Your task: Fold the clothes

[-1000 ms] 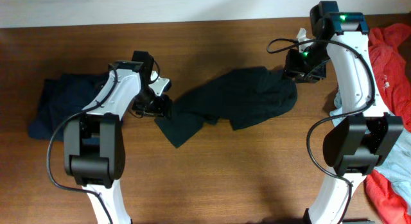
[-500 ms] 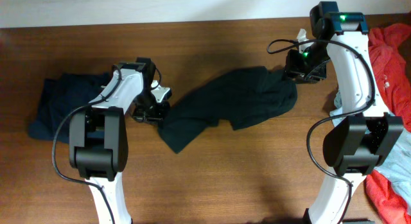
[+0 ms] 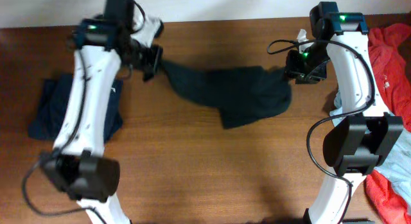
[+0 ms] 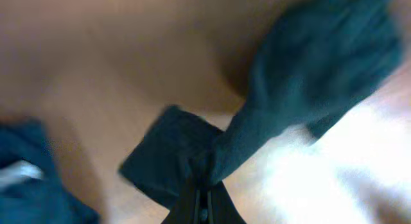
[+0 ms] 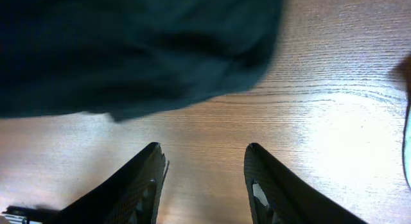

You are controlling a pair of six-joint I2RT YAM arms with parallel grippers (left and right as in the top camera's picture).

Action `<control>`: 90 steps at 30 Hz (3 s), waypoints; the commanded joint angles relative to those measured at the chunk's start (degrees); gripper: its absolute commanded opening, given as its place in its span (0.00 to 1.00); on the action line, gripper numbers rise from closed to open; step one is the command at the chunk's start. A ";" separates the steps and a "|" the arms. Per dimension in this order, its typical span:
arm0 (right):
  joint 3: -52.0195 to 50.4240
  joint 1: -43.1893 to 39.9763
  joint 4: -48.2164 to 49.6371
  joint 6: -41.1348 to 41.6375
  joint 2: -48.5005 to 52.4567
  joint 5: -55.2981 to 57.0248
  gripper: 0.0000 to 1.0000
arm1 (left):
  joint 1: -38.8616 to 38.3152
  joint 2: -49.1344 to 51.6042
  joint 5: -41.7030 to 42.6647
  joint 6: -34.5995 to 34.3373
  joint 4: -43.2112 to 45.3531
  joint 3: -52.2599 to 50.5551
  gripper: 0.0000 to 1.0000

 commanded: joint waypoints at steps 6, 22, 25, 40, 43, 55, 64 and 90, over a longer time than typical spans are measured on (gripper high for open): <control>-8.70 1.60 1.60 -3.58 0.11 -2.32 0.44 | 0.00 -5.11 -1.05 -0.72 -1.05 5.55 0.01; -16.46 13.51 14.25 -19.10 0.07 -20.55 0.44 | -0.07 -7.26 4.68 -5.18 3.32 24.61 0.01; -16.46 14.93 15.08 -19.82 -0.15 -20.81 0.44 | -0.13 -7.63 4.59 -6.75 6.08 30.69 0.01; -16.31 16.81 16.94 -28.68 -8.70 -34.75 0.50 | -2.80 -7.67 4.31 -12.35 13.73 42.23 0.01; -16.31 17.59 16.96 -28.50 -9.86 -34.71 0.50 | -4.87 -7.67 0.50 -12.35 16.76 42.23 0.01; -15.80 18.38 18.34 -26.99 -10.34 -34.75 0.51 | -12.04 -7.67 -21.27 -11.87 23.56 42.23 0.00; -15.54 18.40 27.12 -25.79 -10.32 -35.34 0.66 | -12.09 -7.67 -21.24 -11.89 25.20 42.23 0.00; -15.56 27.50 36.28 -20.68 -10.32 -43.47 0.97 | -12.94 -7.96 -22.60 -9.07 27.96 42.23 0.01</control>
